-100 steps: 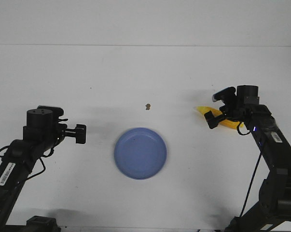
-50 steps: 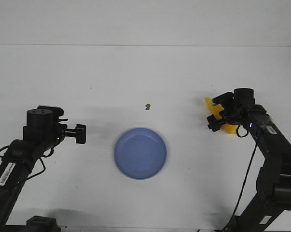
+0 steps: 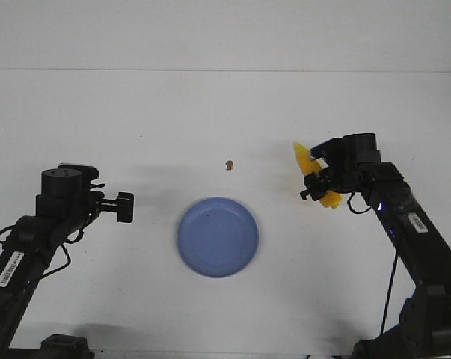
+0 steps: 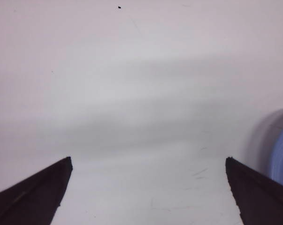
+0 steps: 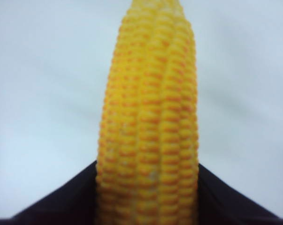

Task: Place corn on plate with both arms
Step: 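Lift the corn cob and carry it over the blue plate, then lower the corn onto the plate and open the right gripper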

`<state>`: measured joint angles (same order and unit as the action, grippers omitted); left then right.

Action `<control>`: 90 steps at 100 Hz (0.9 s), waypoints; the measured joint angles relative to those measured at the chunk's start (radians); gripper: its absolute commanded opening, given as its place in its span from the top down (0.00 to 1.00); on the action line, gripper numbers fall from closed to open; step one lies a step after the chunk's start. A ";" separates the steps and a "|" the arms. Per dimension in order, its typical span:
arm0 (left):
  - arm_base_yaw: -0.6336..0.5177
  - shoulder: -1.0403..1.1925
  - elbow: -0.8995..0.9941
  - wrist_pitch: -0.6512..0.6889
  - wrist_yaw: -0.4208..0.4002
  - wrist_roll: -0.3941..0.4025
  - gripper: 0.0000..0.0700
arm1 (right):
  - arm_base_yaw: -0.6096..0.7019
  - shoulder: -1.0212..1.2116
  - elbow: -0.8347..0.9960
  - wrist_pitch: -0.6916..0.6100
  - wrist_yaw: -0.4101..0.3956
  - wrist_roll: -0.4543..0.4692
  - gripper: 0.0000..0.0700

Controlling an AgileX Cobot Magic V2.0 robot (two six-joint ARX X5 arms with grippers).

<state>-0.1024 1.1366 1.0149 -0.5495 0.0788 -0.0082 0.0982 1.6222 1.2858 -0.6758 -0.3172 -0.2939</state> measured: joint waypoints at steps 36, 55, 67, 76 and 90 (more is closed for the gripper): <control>0.000 0.000 0.000 0.000 0.000 0.000 0.03 | 0.393 -0.039 0.005 -0.115 0.031 0.126 0.61; 0.000 0.000 0.000 0.000 0.000 0.000 0.03 | 0.533 0.020 0.005 -0.063 0.082 0.184 0.60; 0.000 0.000 0.000 -0.001 0.000 0.000 0.03 | 0.576 0.079 0.004 -0.056 0.086 0.204 0.45; 0.000 0.000 0.000 -0.001 0.000 0.000 0.03 | 0.592 0.107 0.003 -0.056 0.091 0.213 0.21; 0.000 0.000 0.000 -0.001 0.000 0.000 0.03 | 0.604 0.111 0.003 -0.042 0.140 0.225 0.13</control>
<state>-0.1024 1.1366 1.0149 -0.5503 0.0788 -0.0082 0.7021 1.7329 1.2884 -0.7174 -0.1768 -0.0689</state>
